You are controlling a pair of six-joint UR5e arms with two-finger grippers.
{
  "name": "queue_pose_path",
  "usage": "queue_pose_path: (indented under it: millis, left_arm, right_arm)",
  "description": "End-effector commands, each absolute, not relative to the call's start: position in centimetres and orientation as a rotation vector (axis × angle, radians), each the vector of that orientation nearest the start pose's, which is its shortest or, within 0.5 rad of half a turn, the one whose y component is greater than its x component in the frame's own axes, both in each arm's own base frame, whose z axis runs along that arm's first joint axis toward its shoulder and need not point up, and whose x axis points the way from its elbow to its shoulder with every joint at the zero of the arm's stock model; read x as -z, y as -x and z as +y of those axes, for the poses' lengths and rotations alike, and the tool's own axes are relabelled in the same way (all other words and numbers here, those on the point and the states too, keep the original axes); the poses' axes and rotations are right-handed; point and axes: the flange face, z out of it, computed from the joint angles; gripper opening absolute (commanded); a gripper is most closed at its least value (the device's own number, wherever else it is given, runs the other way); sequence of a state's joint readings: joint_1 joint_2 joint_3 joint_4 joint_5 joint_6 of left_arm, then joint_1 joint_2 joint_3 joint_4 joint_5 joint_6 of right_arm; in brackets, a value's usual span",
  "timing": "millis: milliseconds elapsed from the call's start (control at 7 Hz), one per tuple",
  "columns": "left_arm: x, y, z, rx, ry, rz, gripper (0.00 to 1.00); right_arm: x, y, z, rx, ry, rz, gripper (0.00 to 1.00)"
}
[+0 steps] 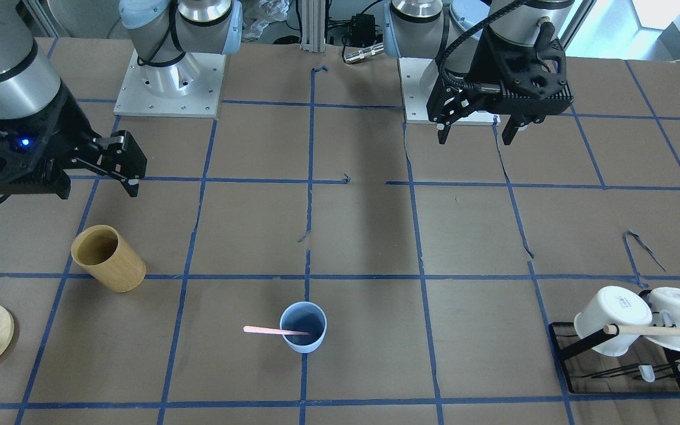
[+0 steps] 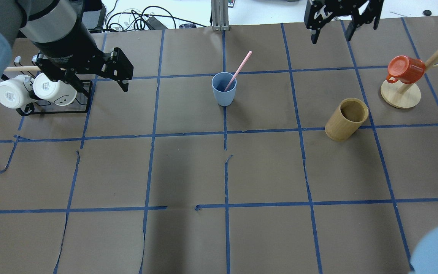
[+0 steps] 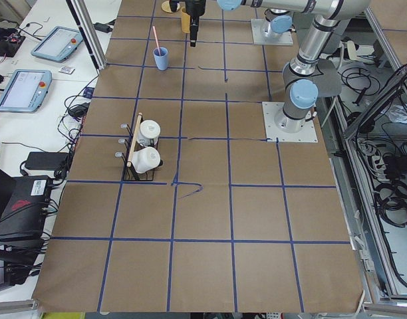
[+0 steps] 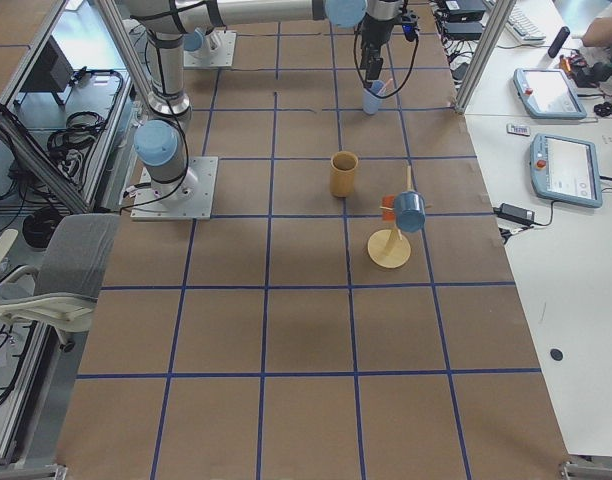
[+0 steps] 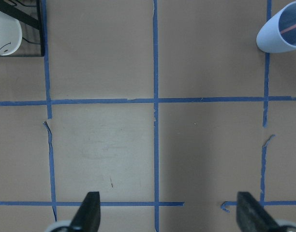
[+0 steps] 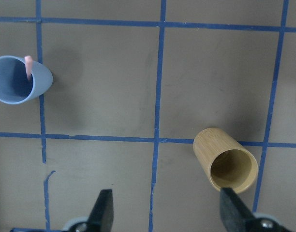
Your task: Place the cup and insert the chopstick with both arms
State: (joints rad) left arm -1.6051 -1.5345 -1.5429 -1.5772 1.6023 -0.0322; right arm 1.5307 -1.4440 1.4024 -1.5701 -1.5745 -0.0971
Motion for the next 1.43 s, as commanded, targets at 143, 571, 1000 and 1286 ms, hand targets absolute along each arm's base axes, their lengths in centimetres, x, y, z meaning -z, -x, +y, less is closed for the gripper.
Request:
queue_pose_path:
  millis: [143, 571, 1000, 1286]
  left_arm:
    - [-51.9, 14.7, -47.6, 0.090, -0.003, 3.112, 1.00]
    - [-51.9, 14.8, -47.9, 0.099, -0.001, 3.122, 1.00]
    - [-51.8, 14.7, -48.0, 0.097, -0.001, 3.121, 1.00]
    - [-52.0, 14.7, -48.0, 0.104, -0.001, 3.119, 1.00]
  right_arm:
    - [-54.6, -13.3, -49.7, 0.279, 0.132, 3.131, 1.00]
    - [-54.2, -14.4, -50.1, 0.267, 0.163, 3.133, 1.00]
    - [-54.4, -14.2, -49.4, 0.220, 0.065, 3.140, 1.00]
    - [-55.1, -14.1, -49.8, 0.227, 0.059, 3.147, 1.00]
